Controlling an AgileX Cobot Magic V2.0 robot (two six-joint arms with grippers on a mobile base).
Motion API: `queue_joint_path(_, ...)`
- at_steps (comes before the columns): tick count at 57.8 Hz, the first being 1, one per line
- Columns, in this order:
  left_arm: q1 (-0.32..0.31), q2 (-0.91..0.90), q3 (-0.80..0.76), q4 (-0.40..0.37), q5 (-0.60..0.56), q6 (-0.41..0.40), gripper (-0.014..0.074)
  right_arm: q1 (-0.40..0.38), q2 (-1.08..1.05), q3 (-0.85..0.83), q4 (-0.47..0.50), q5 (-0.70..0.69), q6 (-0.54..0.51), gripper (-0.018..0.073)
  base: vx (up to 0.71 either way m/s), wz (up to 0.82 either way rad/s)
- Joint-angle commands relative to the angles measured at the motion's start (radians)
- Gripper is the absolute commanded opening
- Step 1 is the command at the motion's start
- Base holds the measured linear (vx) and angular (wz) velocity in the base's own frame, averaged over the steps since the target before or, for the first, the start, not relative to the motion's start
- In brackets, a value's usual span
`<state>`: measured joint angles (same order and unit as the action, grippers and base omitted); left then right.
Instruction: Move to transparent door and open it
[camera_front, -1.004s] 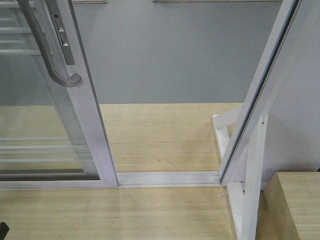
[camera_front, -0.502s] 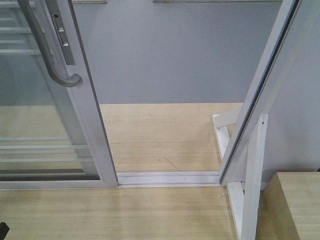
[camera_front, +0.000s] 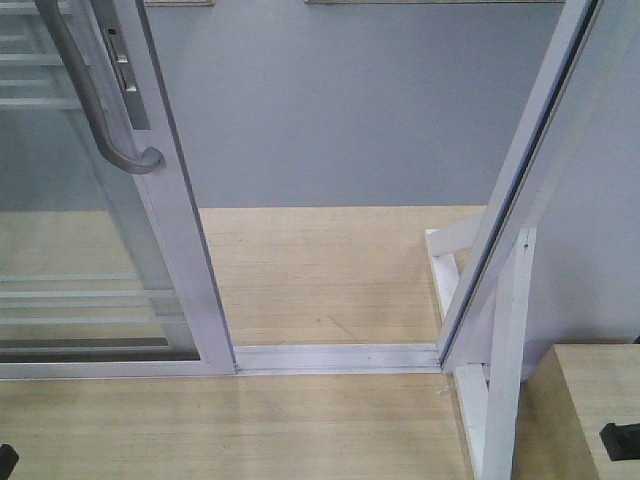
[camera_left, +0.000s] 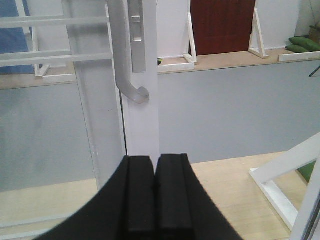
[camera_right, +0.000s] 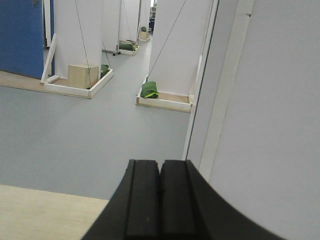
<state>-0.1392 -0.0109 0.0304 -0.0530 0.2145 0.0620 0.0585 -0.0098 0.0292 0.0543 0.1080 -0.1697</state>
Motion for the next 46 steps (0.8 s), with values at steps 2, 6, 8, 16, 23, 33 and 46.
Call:
queue_joint_path(2,-0.001,-0.013,0.009,-0.005,-0.082,-0.008,0.0000,-0.001,-0.018,0.005,-0.011,-0.090,-0.006,-0.0001,0.00,0.00)
queue_joint_path(6,-0.001,-0.013,0.009,-0.005,-0.082,-0.008,0.0000,-0.001,-0.018,0.005,-0.010,-0.090,-0.006,-0.0001,0.00,0.00)
queue_joint_path(8,-0.001,-0.013,0.009,-0.005,-0.082,-0.008,0.0000,-0.001,-0.018,0.005,-0.010,-0.090,-0.006,-0.0001,0.00,0.00)
queue_joint_path(16,-0.001,-0.013,0.009,-0.005,-0.082,-0.008,0.0000,-0.001,-0.018,0.005,-0.010,-0.090,-0.006,-0.0001,0.00,0.00)
queue_joint_path(23,-0.001,-0.013,0.009,-0.005,-0.082,-0.008,0.0000,-0.001,-0.018,0.005,-0.010,-0.090,-0.006,-0.0001,0.00,0.00)
queue_joint_path(33,-0.001,-0.013,0.009,-0.005,-0.082,-0.008,0.0000,-0.001,-0.018,0.005,-0.010,-0.090,-0.006,-0.0001,0.00,0.00)
queue_joint_path(46,-0.001,-0.013,0.009,-0.005,-0.082,-0.008,0.0000,-0.001,-0.018,0.005,-0.010,-0.090,-0.006,-0.0001,0.00,0.00)
